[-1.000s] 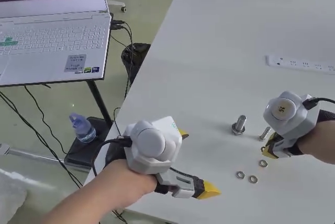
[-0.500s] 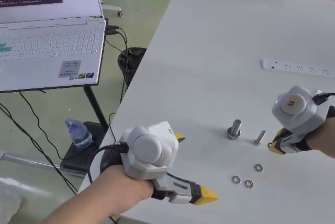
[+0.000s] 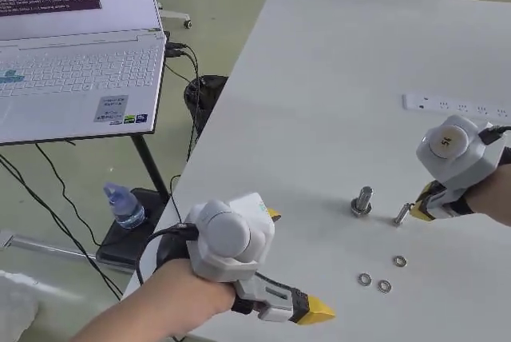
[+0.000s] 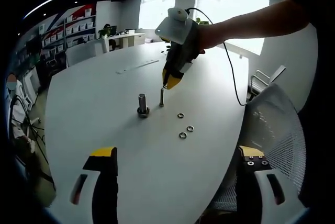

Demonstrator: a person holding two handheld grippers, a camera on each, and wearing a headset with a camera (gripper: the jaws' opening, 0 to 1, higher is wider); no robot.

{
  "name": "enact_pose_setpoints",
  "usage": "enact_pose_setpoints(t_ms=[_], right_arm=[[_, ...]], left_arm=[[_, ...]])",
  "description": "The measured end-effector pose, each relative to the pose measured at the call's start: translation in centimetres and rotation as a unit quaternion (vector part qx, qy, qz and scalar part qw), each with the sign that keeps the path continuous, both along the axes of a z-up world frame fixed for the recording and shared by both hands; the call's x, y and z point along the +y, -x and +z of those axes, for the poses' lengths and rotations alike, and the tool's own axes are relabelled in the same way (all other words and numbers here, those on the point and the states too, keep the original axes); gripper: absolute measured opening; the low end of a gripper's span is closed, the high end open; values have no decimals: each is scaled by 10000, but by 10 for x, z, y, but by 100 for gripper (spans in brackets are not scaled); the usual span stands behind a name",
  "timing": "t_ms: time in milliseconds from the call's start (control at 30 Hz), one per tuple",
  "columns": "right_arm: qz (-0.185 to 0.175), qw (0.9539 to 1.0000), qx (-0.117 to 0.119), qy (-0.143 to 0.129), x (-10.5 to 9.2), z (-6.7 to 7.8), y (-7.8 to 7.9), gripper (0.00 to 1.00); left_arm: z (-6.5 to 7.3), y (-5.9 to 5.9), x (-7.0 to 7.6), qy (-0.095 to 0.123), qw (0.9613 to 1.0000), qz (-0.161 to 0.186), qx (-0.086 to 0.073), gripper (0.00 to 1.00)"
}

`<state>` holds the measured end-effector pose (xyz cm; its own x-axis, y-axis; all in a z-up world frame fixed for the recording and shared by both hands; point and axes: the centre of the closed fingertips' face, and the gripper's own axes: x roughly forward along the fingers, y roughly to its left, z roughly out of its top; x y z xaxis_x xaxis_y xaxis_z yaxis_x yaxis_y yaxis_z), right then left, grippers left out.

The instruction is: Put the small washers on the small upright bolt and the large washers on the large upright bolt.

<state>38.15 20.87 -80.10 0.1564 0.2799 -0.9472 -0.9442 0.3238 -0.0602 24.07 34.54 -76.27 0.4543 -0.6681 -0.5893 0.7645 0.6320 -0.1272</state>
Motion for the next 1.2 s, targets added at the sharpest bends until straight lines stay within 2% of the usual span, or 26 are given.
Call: enact_pose_setpoints(t_ms=[233,933,1200], right_arm=[[29,10000,-9,10,2,-1,-4,13],[51,9999,68,93,4,-10,-6,13],[79,9998,95,127,4,-16,-5,13]], left_arm=[[0,-1,-1,38,10000,33,-8,97],[-5,2,2,13,9999,32,96,91],[-1,0,2,35,10000,33,53,90]])
